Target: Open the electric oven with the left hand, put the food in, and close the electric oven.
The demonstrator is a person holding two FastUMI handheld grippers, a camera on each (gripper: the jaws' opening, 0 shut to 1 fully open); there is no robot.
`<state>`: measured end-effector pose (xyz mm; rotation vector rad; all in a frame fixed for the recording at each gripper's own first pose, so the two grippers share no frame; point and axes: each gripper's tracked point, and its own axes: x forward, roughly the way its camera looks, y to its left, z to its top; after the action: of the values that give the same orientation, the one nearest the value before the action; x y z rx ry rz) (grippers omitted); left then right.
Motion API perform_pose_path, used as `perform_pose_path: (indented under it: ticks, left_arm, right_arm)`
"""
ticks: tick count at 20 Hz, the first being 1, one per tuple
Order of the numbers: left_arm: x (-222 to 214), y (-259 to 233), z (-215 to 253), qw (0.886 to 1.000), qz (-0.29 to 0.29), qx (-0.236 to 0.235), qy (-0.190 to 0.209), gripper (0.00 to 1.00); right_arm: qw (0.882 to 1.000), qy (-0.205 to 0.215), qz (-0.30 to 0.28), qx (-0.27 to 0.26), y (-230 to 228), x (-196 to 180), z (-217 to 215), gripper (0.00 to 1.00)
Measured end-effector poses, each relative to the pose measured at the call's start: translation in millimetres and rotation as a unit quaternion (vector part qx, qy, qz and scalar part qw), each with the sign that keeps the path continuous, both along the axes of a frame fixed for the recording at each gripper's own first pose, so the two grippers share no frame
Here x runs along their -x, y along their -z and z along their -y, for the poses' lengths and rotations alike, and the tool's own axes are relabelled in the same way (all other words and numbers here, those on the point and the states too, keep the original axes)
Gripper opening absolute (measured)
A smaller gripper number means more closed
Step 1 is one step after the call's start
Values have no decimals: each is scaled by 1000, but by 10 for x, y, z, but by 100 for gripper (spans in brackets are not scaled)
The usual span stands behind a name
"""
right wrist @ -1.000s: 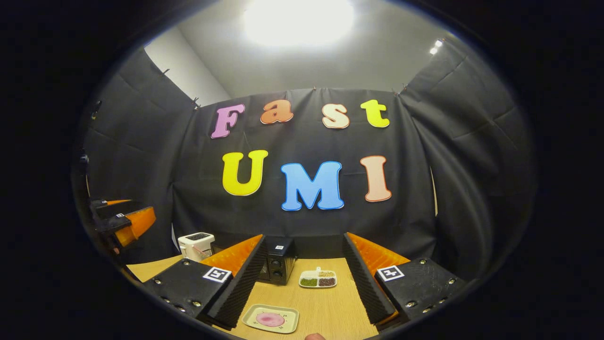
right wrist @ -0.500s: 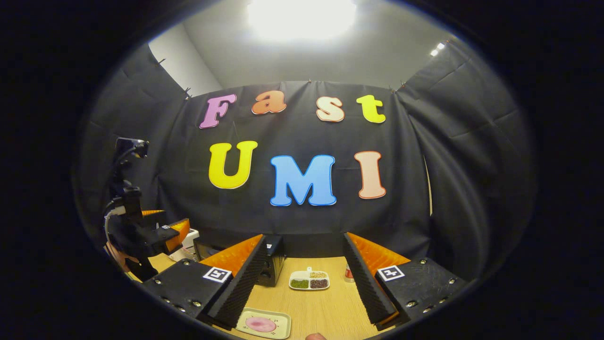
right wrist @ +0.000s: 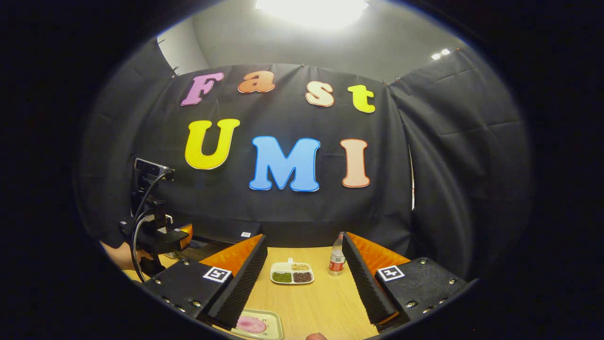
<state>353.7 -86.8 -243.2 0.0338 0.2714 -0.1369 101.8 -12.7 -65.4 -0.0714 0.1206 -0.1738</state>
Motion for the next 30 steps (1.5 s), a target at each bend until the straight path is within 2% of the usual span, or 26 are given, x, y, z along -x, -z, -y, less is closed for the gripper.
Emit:
perform_pose_path:
  ticks: [1, 4, 6, 7, 9, 12, 17, 18, 19, 21, 23, 24, 25, 27, 30]
  left_arm:
    - [-60, 136, 27, 1000, -12, 4, 1, 100]
    - [-174, 413, 51, 1000, -30, 3, 3, 97]
    - [-221, 388, 66, 1000, -19, 8, 4, 100]
    - [-195, 412, 67, 1000, -23, 8, 3, 97]
    - [-148, 416, 47, 1000, -18, 18, 0, 100]
    - [31, 437, 10, 999, -15, 37, -5, 97]
    - [358, 464, -41, 1000, -19, 20, -4, 97]
    - [424, 500, -45, 1000, -23, 16, -4, 91]
    - [481, 520, -51, 999, -28, 16, -6, 100]
    - [617, 583, -73, 999, -38, 19, -7, 100]
    - [730, 709, -74, 998, -54, 9, -6, 91]
    - [806, 790, -83, 998, -67, 2, -6, 100]
    - [893, 899, -88, 996, -88, -1, -5, 97]
    - [1039, 1018, -83, 995, -100, 5, -10, 100]
    - [1228, 1229, -80, 992, -127, -4, -10, 95]
  right_arm:
    - [1000, 3, -4, 4, 17, -4, 5, 97]
    - [1000, 14, -15, 20, 59, -25, 30, 96]
    - [999, 19, -21, 27, 70, -14, 55, 97]
    - [999, 21, -20, 29, 52, -6, 54, 97]
    - [999, 21, -16, 32, 22, 7, 39, 97]
    - [999, 14, -8, 36, -21, 42, 35, 97]
    - [999, -3, -8, 36, -29, 49, 21, 97]
    - [999, -5, -8, 35, -29, 46, 24, 97]
    - [999, -7, -8, 35, -34, 52, 26, 97]
    - [999, -10, -8, 34, -41, 66, 30, 97]
    - [999, -11, -6, 31, -58, 87, 40, 97]
    - [999, -11, -5, 31, -58, 109, 56, 97]
    - [999, -11, -5, 31, -55, 134, 81, 97]
    - [999, -14, -10, 29, -43, 238, 126, 97]
    - [999, -15, -12, 30, -40, 316, 166, 97]
